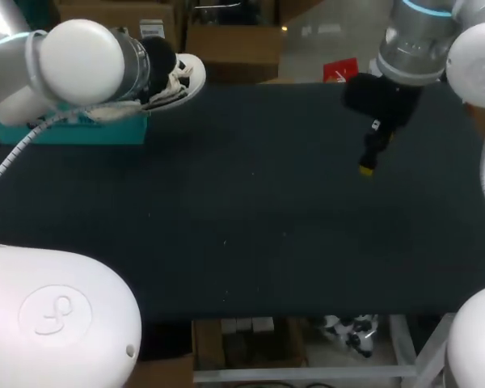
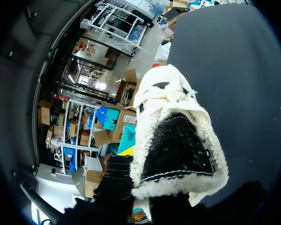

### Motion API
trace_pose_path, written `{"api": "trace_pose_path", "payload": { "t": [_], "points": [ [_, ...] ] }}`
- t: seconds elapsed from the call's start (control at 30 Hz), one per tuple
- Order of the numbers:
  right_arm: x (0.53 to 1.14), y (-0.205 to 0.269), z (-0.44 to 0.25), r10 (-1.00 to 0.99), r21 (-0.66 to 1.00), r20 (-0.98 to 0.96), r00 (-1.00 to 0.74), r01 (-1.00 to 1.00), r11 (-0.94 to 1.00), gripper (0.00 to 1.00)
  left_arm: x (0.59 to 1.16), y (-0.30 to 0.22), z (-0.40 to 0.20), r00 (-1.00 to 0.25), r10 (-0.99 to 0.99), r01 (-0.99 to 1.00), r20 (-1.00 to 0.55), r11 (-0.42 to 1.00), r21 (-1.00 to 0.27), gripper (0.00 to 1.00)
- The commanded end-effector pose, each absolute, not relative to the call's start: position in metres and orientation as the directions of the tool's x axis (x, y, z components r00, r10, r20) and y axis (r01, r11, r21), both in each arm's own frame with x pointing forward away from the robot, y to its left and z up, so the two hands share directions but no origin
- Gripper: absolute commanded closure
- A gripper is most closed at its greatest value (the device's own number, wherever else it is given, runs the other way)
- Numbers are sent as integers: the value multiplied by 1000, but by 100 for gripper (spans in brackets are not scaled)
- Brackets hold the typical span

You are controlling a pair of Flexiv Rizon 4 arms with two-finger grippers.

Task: Open the shoe tongue, take the insole out of the shoe, put the insole back into the shoe, and pack the shoe into the shoebox

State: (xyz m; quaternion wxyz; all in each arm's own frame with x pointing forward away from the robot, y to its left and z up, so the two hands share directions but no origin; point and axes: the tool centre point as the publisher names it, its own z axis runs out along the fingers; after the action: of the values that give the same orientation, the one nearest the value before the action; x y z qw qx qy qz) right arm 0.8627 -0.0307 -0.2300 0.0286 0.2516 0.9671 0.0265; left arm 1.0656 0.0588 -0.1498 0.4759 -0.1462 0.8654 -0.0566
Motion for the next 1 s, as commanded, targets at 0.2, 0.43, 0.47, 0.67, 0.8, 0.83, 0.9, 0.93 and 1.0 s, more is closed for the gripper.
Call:
{"api": "trace_pose_path", "payload": {
  "t": [0.2,0.43,0.47,0.67,0.8,0.83,0.9,0.93,1.0],
  "points": [
    [877,-19,-219,392,-33,-30,-920,393,919,0,1058,97,-128,-469,-303,-186,-830,952,-243,100],
    [877,-19,-219,392,-33,-30,-920,393,919,0,1080,136,-128,-457,-293,-169,-840,956,-242,100],
    [877,-19,-219,392,-33,-30,-920,393,919,0,1085,144,-128,-458,-293,-167,-839,956,-242,100],
    [877,-19,-219,392,-33,-30,-920,393,919,0,1118,186,-126,-451,-305,-164,-839,952,-258,100],
    [877,-19,-219,392,-33,-30,-920,393,919,0,1144,211,-126,-453,-302,-155,-838,953,-260,100],
    [877,-19,-219,392,-33,-30,-920,393,919,0,1151,216,-127,-458,-303,-152,-836,953,-262,100],
    [877,-19,-219,392,-33,-30,-920,393,919,0,1162,225,-128,-464,-299,-143,-833,954,-263,100],
    [877,-19,-219,392,-33,-30,-920,393,919,0,1168,230,-130,-466,-299,-142,-833,954,-263,100],
    [877,-19,-219,392,-33,-30,-920,393,919,0,1180,236,-134,-476,-290,-131,-830,957,-260,100]
  ]
}}
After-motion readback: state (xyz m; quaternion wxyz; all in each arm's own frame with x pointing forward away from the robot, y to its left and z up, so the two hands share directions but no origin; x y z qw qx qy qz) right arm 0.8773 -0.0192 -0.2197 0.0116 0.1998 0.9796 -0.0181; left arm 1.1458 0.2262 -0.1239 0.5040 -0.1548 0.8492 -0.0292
